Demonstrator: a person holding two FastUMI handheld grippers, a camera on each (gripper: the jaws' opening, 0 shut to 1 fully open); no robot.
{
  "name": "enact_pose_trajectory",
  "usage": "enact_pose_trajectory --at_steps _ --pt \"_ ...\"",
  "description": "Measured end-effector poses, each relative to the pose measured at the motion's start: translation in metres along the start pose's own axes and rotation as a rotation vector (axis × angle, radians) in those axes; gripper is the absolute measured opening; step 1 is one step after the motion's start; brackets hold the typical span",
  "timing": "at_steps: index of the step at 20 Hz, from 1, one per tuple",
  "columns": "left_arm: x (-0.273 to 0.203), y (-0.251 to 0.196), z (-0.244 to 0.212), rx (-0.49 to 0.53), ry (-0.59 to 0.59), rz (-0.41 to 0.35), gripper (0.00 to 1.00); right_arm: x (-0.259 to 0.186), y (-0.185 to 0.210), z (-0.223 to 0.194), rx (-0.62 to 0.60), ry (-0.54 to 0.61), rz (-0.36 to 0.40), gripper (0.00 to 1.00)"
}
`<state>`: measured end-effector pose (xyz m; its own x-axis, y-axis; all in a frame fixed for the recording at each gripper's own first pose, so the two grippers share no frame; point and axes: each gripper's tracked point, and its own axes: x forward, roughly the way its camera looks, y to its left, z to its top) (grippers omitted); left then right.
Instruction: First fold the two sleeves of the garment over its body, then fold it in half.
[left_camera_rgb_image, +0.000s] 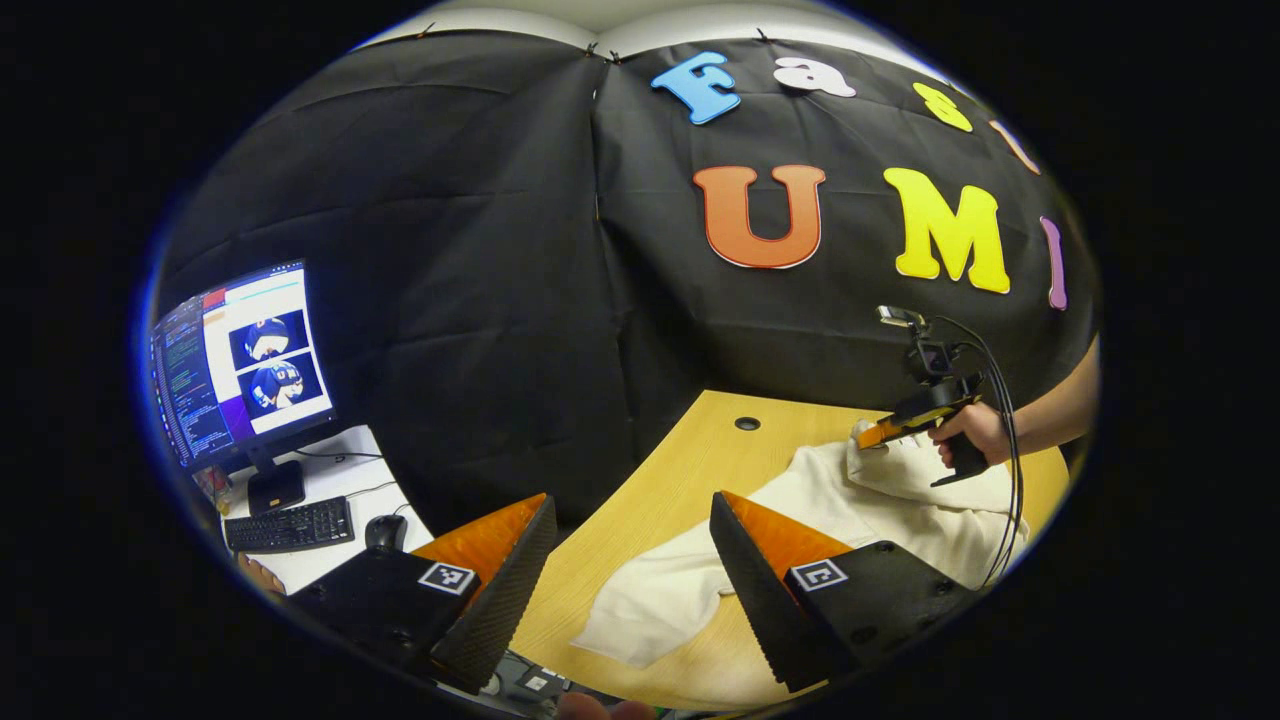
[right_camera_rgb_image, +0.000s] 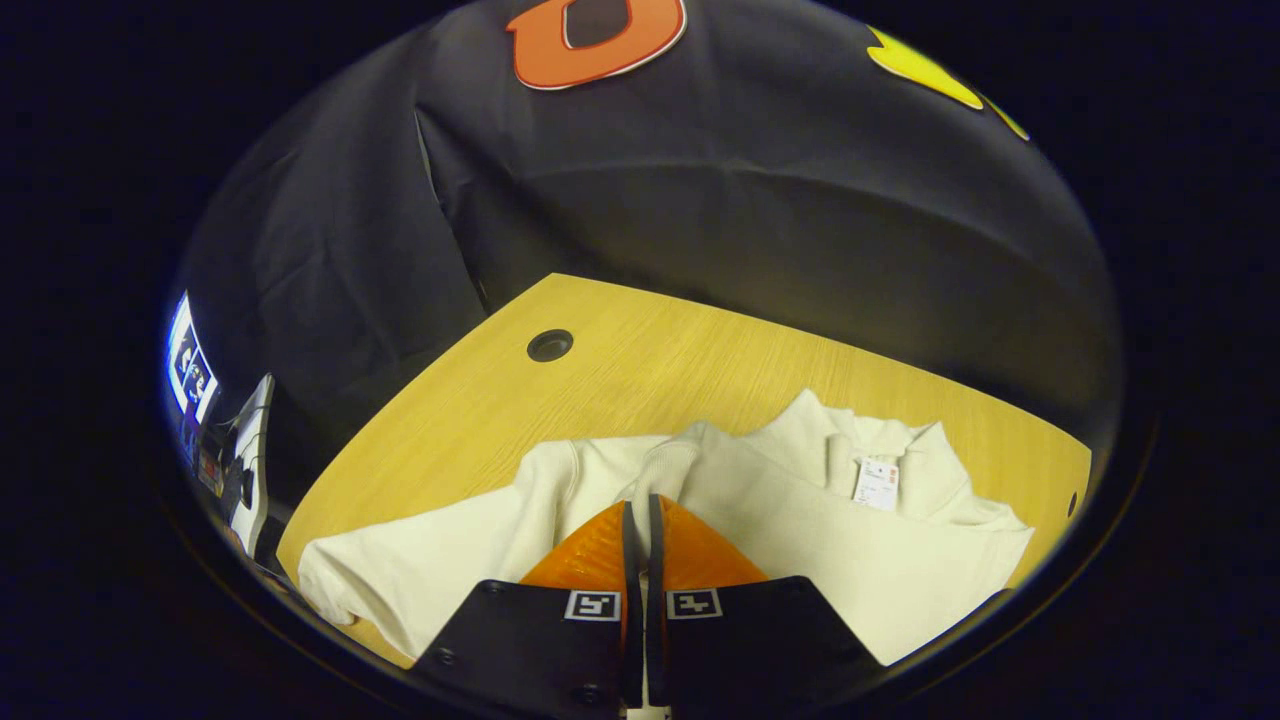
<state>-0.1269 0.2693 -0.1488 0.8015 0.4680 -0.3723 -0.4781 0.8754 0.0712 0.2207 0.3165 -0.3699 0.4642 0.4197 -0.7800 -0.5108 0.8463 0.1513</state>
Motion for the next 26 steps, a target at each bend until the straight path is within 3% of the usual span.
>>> enact_pose_trajectory --at_steps 2,5,6,10,11,13,14,15,17,20,26 --pt "0.006 0.0 -0.006 -0.001 0.014 -0.007 0.98 0.013 0.006 -0.008 0.003 0.008 -0.004 0.02" --pt "0.013 -0.003 -0.009 -0.001 0.02 -0.02 0.98 0.005 0.024 0.005 0.051 -0.043 0.053 0.12" --pt "0.017 -0.004 -0.009 0.003 0.02 -0.025 0.98 0.003 0.029 0.006 0.045 -0.048 0.067 0.18" --pt "0.025 -0.006 -0.01 0.027 0.003 -0.046 0.98 -0.029 0.038 0.011 -0.007 -0.095 0.089 0.59" --pt "0.026 -0.007 -0.01 0.032 0.0 -0.053 0.98 -0.042 0.042 0.014 -0.012 -0.114 0.101 0.6" --pt "0.027 -0.008 -0.014 0.049 -0.004 -0.065 0.98 -0.074 0.041 0.021 -0.039 -0.168 0.104 0.74" --pt "0.027 -0.007 -0.016 0.058 -0.008 -0.073 0.98 -0.093 0.042 0.025 -0.051 -0.201 0.104 0.69" --pt "0.027 -0.008 -0.018 0.067 -0.01 -0.08 0.98 -0.111 0.041 0.028 -0.061 -0.233 0.104 0.77" --pt "0.024 -0.012 -0.021 0.072 -0.021 -0.105 0.98 -0.152 0.041 0.031 -0.074 -0.29 0.103 0.76" --pt "0.017 -0.018 -0.03 0.058 -0.019 -0.159 0.98 -0.213 0.042 0.034 -0.085 -0.382 0.077 0.84" --pt "0.007 -0.009 -0.062 0.07 0.037 -0.199 0.98 -0.331 0.049 0.03 -0.11 -0.562 0.046 0.85"
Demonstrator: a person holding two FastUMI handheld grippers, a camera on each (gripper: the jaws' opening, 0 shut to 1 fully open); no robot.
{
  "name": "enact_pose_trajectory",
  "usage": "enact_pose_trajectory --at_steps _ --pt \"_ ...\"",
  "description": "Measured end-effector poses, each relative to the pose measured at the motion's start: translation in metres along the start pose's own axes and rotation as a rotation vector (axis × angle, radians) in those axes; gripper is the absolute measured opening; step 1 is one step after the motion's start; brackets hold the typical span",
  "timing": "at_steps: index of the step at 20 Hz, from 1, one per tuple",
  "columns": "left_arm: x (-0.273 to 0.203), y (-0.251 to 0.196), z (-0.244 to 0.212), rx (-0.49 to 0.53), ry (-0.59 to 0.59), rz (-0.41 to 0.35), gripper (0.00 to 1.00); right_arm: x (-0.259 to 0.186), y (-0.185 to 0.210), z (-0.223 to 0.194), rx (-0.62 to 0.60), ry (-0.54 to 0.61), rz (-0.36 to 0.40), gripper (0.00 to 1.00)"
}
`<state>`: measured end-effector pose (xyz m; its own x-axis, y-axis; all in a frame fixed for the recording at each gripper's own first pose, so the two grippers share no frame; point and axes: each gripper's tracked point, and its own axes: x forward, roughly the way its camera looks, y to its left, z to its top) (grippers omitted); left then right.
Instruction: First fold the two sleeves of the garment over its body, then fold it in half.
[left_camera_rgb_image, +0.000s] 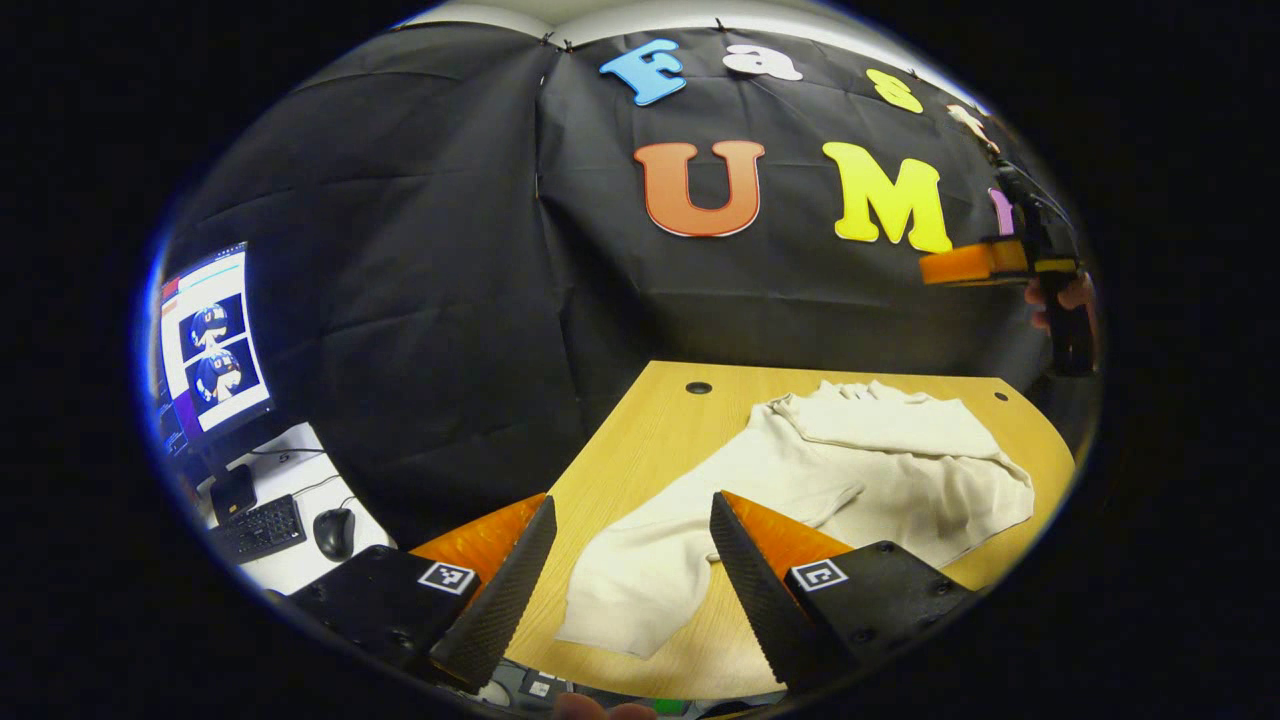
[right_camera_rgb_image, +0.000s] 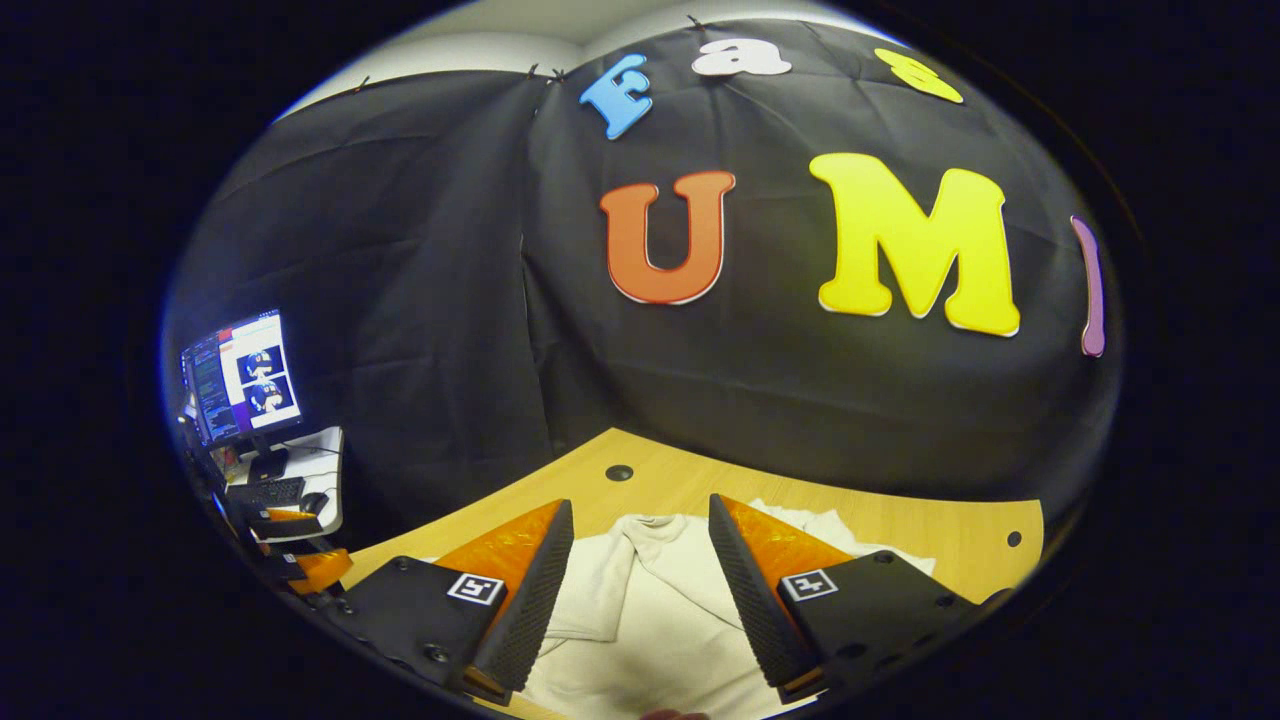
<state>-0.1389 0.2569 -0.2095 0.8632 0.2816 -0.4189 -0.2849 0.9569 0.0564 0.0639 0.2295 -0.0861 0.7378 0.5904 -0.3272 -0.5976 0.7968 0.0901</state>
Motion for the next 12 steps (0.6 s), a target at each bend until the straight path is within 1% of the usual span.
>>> enact_pose_trajectory --at_steps 1,2,4,6,8,10,12 --pt "0.0 -0.001 -0.009 -0.007 0.015 -0.021 0.98 -0.015 0.006 0.007 -0.016 -0.02 0.017 0.83" --pt "0.0 -0.004 -0.021 -0.013 0.045 -0.043 0.98 -0.028 0.011 0.009 -0.038 -0.027 0.029 0.84" --pt "0.0 -0.002 -0.044 -0.013 0.098 -0.064 0.98 -0.051 0.011 0.017 -0.067 -0.043 0.025 0.84" --pt "0.002 0.001 -0.068 -0.006 0.151 -0.084 0.98 -0.068 0.009 0.021 -0.1 -0.058 0.002 0.84" --pt "0.006 0.008 -0.093 0.004 0.211 -0.093 0.99 -0.08 0.008 0.023 -0.145 -0.079 -0.022 0.82" --pt "0.012 0.011 -0.115 -0.006 0.266 -0.109 0.99 -0.086 0.013 0.016 -0.144 -0.067 -0.022 0.84" --pt "0.017 0.015 -0.13 -0.022 0.311 -0.109 0.99 -0.089 0.013 0.014 -0.142 -0.061 -0.025 0.84"
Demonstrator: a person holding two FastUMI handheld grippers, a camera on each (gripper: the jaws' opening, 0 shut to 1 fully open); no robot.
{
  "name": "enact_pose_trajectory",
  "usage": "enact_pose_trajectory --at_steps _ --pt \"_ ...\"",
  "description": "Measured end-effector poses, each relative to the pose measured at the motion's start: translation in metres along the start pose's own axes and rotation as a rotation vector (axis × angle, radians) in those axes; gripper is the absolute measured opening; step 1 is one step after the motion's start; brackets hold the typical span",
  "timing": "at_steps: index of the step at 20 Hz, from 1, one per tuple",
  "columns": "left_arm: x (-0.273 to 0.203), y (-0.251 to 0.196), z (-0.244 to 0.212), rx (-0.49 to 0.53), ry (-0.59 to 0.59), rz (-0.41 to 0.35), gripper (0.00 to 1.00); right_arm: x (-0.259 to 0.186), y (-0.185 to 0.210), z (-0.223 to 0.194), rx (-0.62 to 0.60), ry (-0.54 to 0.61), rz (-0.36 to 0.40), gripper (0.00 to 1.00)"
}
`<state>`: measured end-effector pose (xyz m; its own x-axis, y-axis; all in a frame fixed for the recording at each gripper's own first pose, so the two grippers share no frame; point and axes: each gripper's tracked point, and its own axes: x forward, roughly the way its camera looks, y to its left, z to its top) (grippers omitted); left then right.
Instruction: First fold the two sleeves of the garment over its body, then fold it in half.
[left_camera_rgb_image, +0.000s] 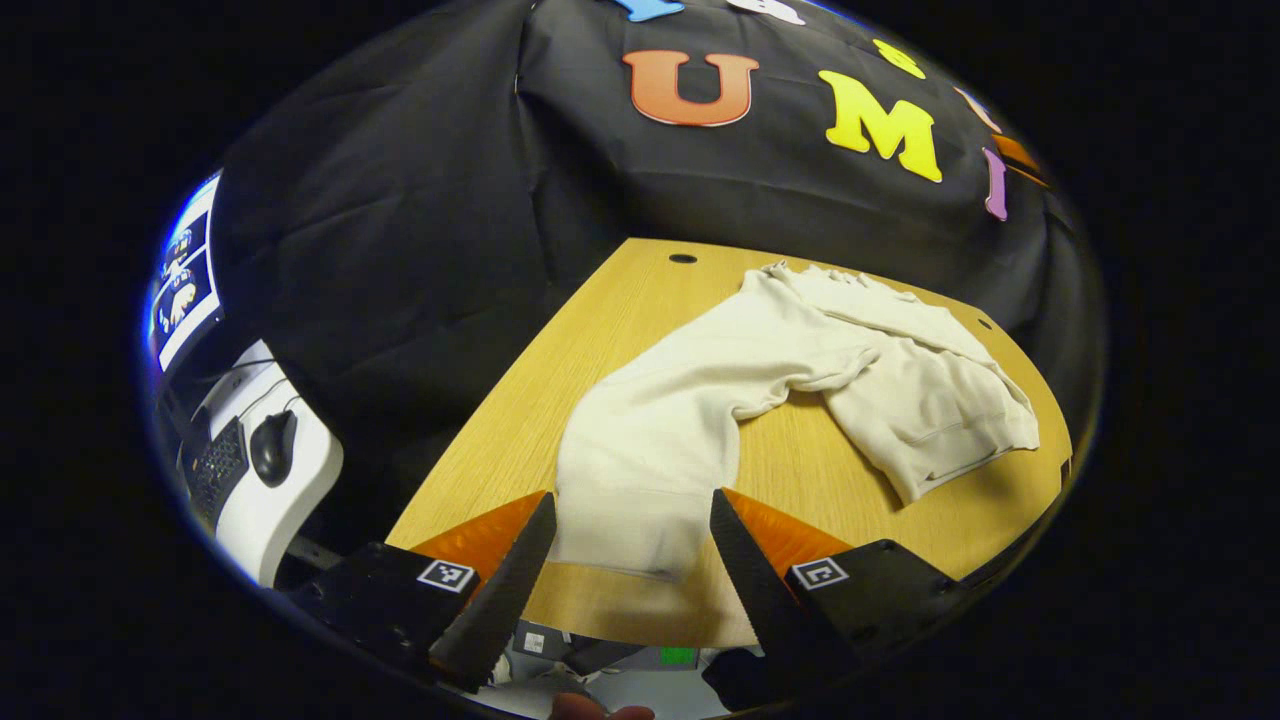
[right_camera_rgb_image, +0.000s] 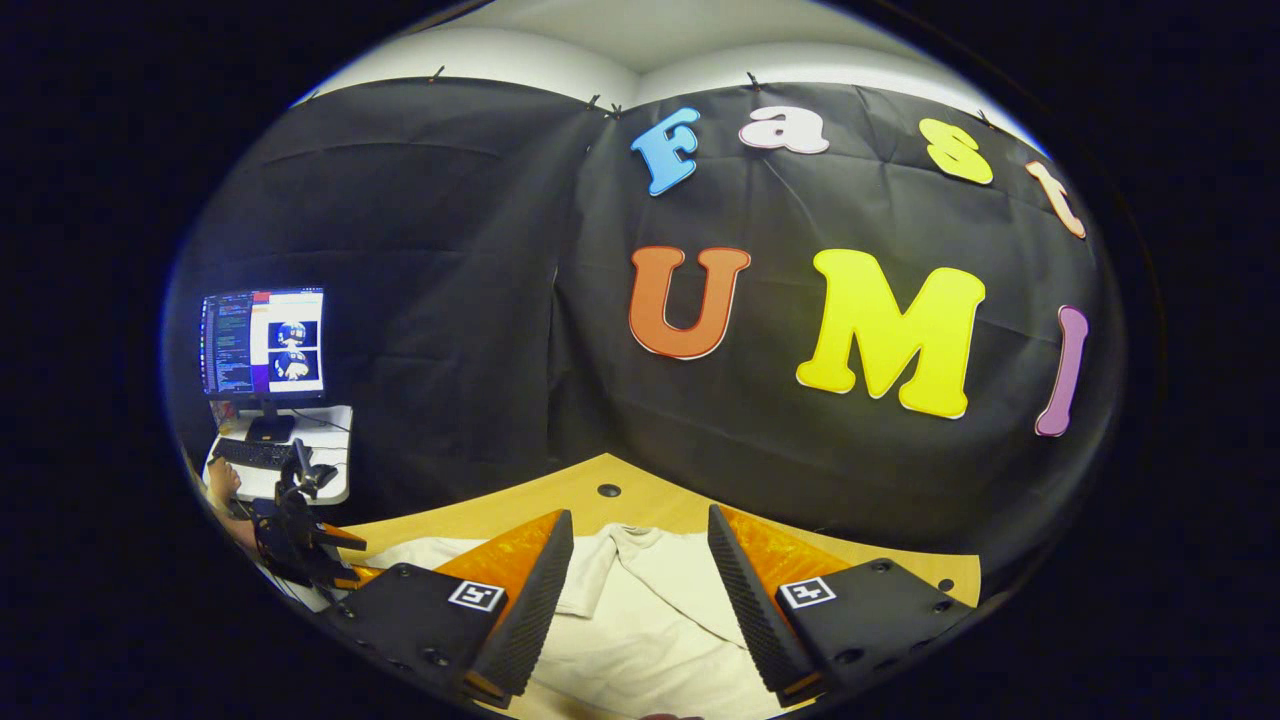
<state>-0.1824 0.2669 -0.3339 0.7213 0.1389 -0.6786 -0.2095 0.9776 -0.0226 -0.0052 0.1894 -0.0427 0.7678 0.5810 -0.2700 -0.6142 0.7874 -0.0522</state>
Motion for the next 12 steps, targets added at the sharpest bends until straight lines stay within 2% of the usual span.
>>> enact_pose_trajectory --at_steps 11,12 --pt "0.021 0.008 -0.016 -0.047 0.075 0.024 0.99 -0.004 -0.006 -0.007 0.038 0.034 -0.022 0.82" --pt "0.022 0.007 -0.017 -0.052 0.088 0.025 0.96 -0.003 -0.007 -0.008 0.039 0.037 -0.023 0.84"
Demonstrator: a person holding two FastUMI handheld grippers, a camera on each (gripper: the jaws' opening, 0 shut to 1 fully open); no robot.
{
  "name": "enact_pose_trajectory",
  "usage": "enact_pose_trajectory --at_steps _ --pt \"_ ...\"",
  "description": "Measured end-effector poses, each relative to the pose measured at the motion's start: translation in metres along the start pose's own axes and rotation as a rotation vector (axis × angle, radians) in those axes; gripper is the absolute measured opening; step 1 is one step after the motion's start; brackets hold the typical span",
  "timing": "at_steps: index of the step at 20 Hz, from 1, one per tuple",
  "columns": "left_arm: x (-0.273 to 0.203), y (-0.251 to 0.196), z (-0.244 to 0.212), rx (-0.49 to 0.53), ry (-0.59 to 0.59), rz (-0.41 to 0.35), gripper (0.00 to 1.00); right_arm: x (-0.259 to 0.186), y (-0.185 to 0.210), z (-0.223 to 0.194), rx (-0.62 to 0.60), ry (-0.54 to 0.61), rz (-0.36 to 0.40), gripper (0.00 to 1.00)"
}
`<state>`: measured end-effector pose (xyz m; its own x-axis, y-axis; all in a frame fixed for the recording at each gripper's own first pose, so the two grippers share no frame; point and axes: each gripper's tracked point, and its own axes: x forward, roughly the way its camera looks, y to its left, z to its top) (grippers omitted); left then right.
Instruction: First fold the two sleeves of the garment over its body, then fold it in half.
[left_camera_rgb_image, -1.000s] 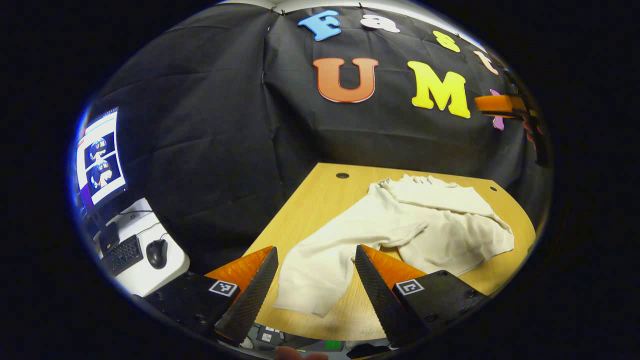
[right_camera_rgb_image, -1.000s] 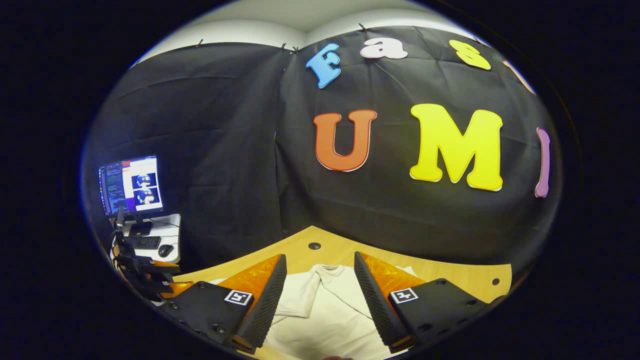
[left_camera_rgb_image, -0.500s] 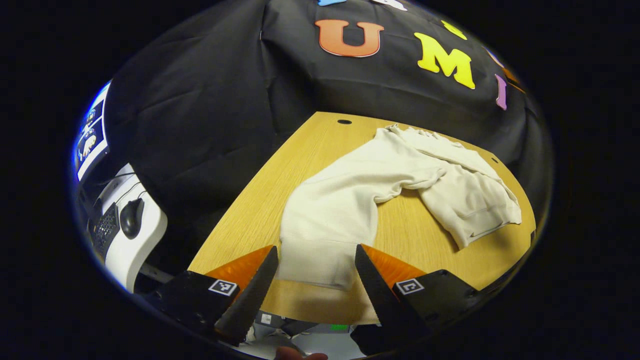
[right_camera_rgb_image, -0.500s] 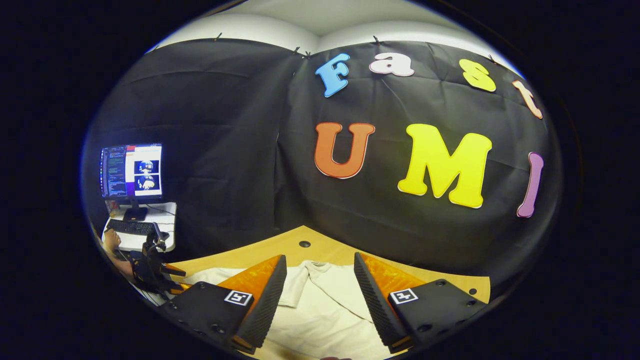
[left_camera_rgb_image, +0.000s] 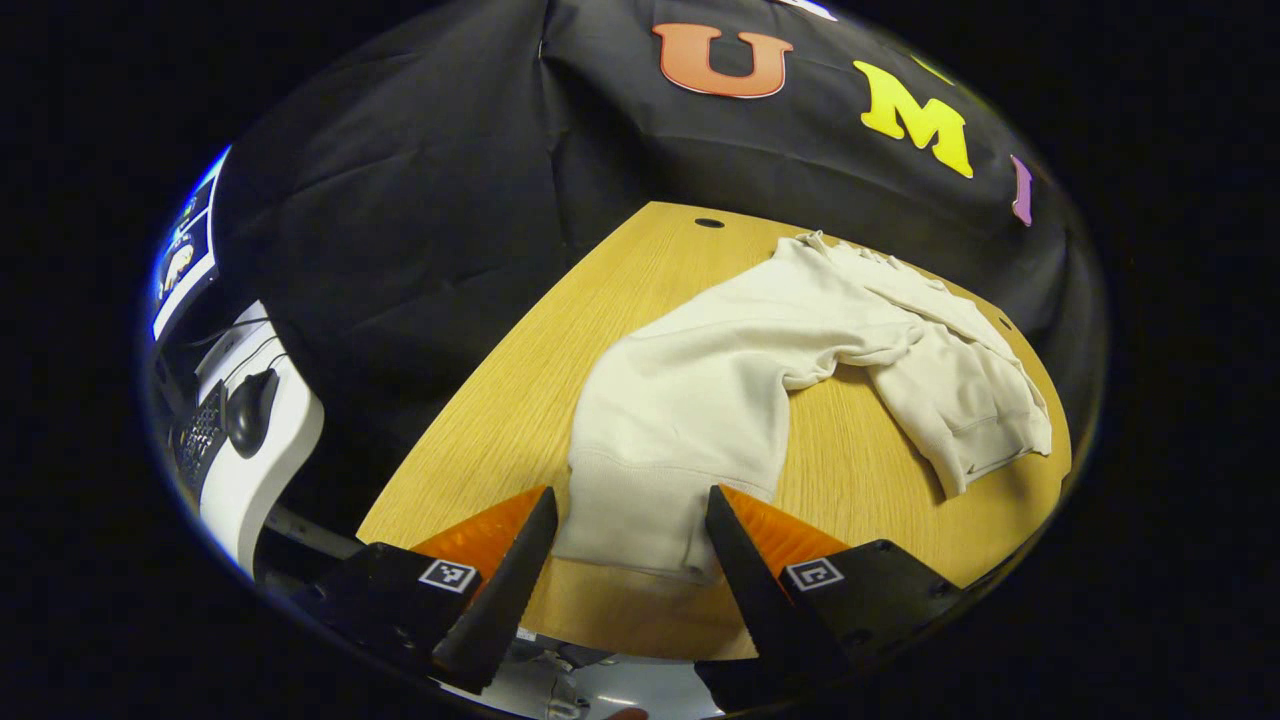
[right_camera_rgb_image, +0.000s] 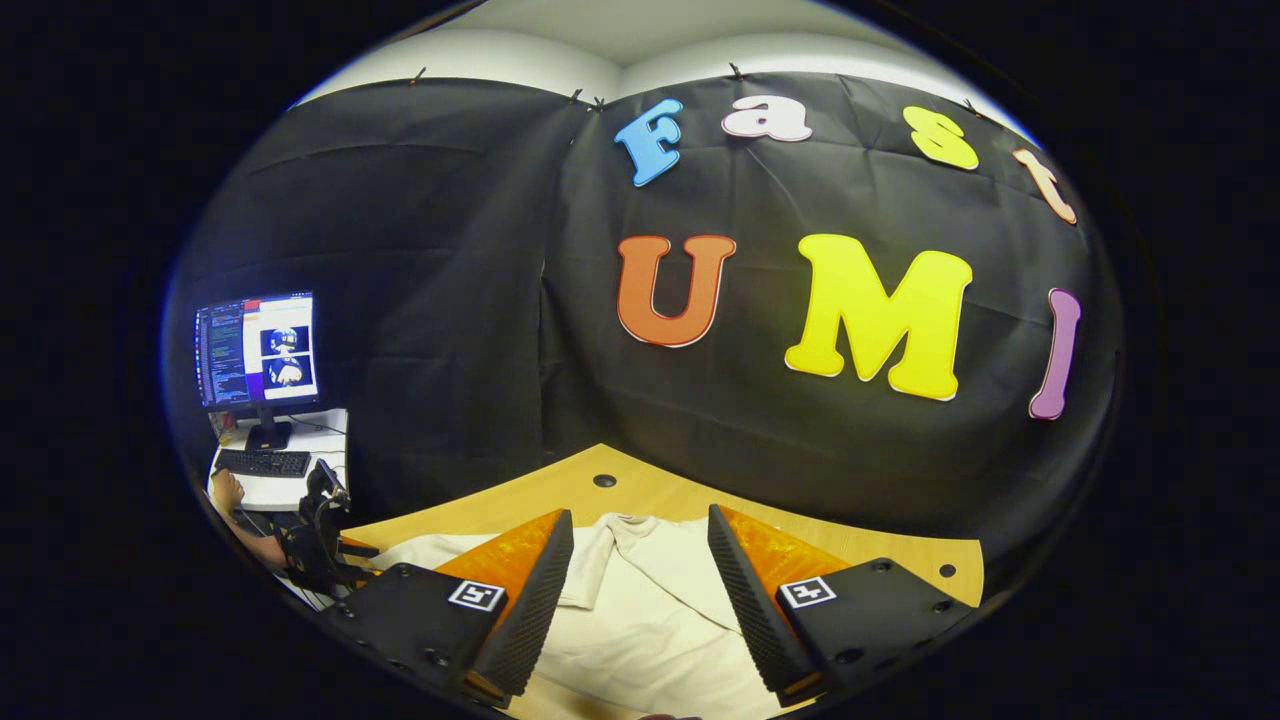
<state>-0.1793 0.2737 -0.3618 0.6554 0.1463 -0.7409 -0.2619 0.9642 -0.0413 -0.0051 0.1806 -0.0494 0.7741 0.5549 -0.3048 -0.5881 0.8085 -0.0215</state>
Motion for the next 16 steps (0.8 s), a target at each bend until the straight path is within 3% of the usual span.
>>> enact_pose_trajectory --at_steps 1,4,5,12,16 --pt "0.0 -0.007 -0.001 -0.012 0.009 -0.021 0.94 0.0 0.0 -0.002 0.003 0.003 0.0 0.84" --pt "0.0 -0.019 0.004 -0.062 0.0 -0.037 0.29 0.0 -0.005 -0.009 0.017 0.02 -0.004 0.84" --pt "0.001 -0.018 0.004 -0.078 -0.002 -0.036 0.32 -0.001 -0.009 -0.011 0.026 0.027 -0.011 0.84" --pt "-0.002 -0.026 0.011 -0.151 0.001 -0.078 0.06 -0.01 -0.038 -0.019 0.072 0.039 -0.064 0.84" --pt "-0.008 -0.027 0.03 -0.201 -0.017 -0.08 0.04 -0.018 -0.053 -0.021 0.097 0.034 -0.082 0.84"
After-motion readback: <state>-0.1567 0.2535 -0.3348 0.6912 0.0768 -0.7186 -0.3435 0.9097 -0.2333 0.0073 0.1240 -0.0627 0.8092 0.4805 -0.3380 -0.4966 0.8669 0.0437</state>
